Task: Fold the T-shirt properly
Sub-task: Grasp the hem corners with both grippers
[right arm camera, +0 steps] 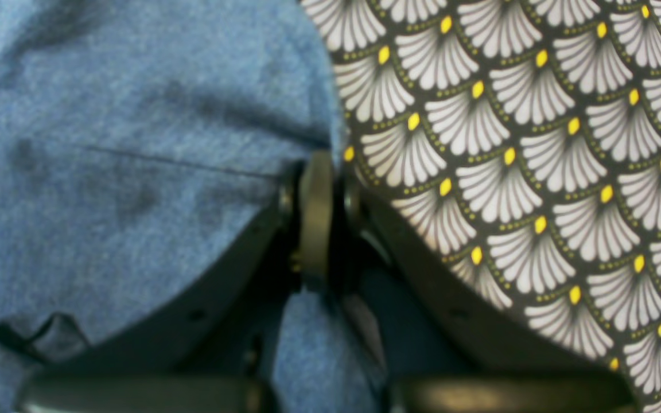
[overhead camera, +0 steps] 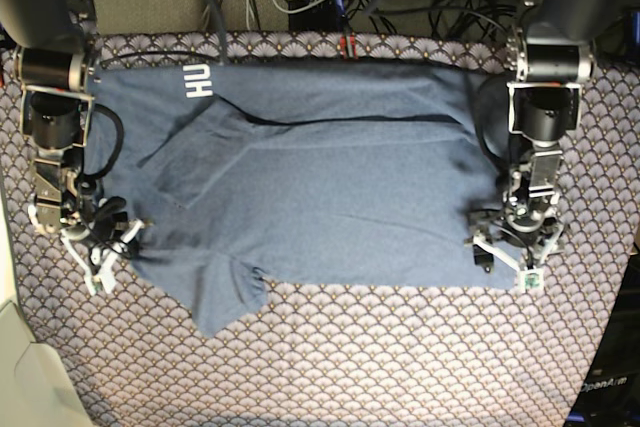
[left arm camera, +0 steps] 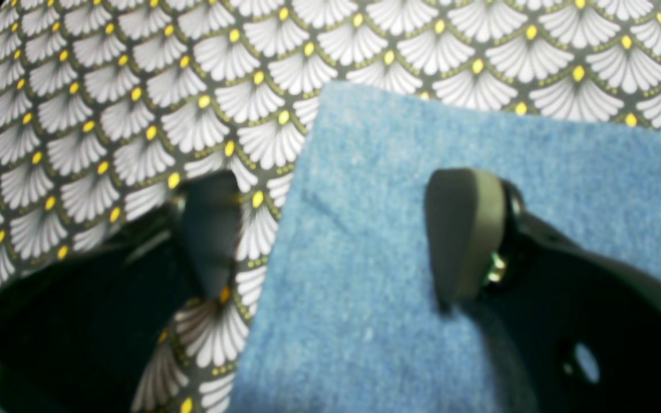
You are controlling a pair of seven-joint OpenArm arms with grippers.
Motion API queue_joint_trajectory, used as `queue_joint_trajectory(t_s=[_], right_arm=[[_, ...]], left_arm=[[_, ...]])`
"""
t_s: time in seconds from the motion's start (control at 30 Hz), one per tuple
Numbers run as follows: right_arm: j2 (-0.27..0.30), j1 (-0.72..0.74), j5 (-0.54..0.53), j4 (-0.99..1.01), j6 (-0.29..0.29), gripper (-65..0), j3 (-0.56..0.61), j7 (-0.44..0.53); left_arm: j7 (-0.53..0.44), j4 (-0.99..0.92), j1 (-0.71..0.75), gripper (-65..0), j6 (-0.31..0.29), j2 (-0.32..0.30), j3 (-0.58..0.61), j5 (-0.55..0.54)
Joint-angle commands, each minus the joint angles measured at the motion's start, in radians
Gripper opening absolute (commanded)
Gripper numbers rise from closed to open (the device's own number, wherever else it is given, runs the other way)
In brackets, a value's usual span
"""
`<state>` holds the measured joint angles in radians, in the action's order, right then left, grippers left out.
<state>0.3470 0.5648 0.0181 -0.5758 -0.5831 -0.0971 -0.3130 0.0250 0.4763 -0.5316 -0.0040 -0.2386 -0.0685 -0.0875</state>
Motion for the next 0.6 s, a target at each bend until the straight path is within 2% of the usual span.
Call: queue_joint_trajectory(t_s=[0.0, 0.13, 0.23, 0.37, 0.53, 0.57], right_arm=[[0.013, 0.021, 0.004, -0.01, -0.01, -65.0, 0.0, -0.012], [0.013, 0.021, 0.004, -0.01, -0.01, -65.0, 0.0, -0.012], [0.013, 0.021, 0.004, -0.01, -0.01, -65.0, 0.0, -0.012], [0.022, 0.021, 0.004, -0.01, -0.01, -65.0, 0.0, -0.013], [0.027, 0.021, 0.004, -0.01, -0.01, -65.0, 0.0, -0.013], [0.027, 0.021, 0.004, -0.01, -0.01, -65.0, 0.0, -0.013]], left_arm=[[0.008, 0.005, -0.026, -15.4, 0.002, 0.002, -0.001, 0.007], [0.008, 0.005, -0.023, -15.8, 0.002, 0.009, -0.001, 0.007], [0.008, 0.003, -0.018, -22.1, 0.002, 0.009, -0.001, 0.007], [0.008, 0.003, -0.005, -39.2, 0.002, 0.011, -0.001, 0.007], [0.008, 0.003, 0.008, -64.4, 0.002, 0.011, -0.001, 0.007], [0.008, 0.003, 0.017, -65.0, 0.002, 0.011, -0.003, 0.007]])
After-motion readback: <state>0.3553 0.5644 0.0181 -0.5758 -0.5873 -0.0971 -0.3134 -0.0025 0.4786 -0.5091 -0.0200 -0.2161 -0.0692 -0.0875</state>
